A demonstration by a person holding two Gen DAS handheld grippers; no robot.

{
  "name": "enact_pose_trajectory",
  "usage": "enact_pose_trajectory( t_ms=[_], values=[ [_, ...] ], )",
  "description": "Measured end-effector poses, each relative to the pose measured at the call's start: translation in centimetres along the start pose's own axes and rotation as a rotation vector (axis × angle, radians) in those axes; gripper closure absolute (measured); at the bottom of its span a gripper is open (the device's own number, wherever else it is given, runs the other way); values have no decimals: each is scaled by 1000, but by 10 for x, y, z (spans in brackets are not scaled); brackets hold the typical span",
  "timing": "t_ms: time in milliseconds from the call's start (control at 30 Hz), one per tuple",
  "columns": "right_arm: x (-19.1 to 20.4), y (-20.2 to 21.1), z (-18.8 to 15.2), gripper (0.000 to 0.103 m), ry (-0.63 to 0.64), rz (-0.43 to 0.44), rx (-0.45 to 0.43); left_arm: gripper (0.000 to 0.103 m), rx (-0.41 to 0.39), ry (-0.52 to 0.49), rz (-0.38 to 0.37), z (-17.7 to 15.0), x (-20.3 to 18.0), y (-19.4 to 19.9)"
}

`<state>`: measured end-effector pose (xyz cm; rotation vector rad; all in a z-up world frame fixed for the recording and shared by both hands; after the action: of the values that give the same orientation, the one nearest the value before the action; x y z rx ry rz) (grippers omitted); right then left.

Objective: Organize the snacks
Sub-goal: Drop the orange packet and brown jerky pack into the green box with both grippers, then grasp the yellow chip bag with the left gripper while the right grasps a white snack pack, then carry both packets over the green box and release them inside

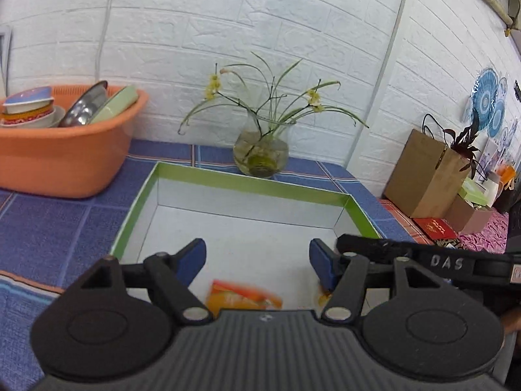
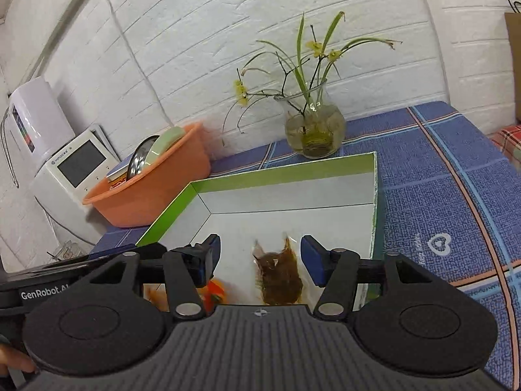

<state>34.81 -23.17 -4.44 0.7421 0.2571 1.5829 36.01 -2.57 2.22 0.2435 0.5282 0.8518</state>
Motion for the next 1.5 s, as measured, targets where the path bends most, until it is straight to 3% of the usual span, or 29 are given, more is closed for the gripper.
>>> enact_pose_trajectory(
  t_ms=[133,233,333,467,533,633,733,867,933,1000,1100,1167,1200,1233,1333,1500],
  values=[
    [0,40,5,8,74,16,-139,30,-42,-35,4,-5,-8,39],
    [4,82,-9,5,192,51,-184,25,-80,-95,-4,-23,-26,85],
    [11,121,-40,1,315,100,-169,20,-77,-113,-2,-56,-41,127],
    [20,154,-84,0,445,150,-123,18,19,-21,-44,-114,-49,158],
    [25,158,-104,0,495,153,-96,17,68,26,-63,-137,-55,162],
    [30,150,-128,0,538,91,-43,16,109,59,-83,-161,-68,161],
    [32,138,-142,0,546,49,15,15,174,1,-56,-178,-82,152],
    [30,127,-145,0,476,29,78,14,263,-94,39,-195,-88,134],
    [30,123,-144,0,461,17,98,14,284,-98,46,-202,-86,128],
    [32,122,-145,0,467,2,101,14,255,-114,36,-203,-85,127],
    [35,118,-147,0,513,-22,88,17,225,-122,-6,-204,-82,129],
    [36,114,-148,0,525,-38,83,28,213,-142,-7,-204,-81,130],
    [36,113,-148,0,520,-37,84,40,208,-154,-7,-204,-82,130],
    [36,112,-147,0,514,-29,84,43,207,-153,-14,-202,-83,130],
    [36,114,-145,9,530,-22,83,44,202,-141,-23,-200,-80,136],
    [36,136,-143,11,456,20,54,45,151,-51,-37,-193,-70,163]
  ],
)
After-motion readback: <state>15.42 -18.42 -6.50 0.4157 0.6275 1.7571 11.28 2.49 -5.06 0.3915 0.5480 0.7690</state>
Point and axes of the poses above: each gripper's, at about its wrist camera, not at the fingertips, and y roughly against the way its jaws point, x to its left, z to its top, the point moved 6 cm from there along -y, roughly the way its jaws point, and after that the axes turned 12 degrees about -z, right-handed, at the moved point
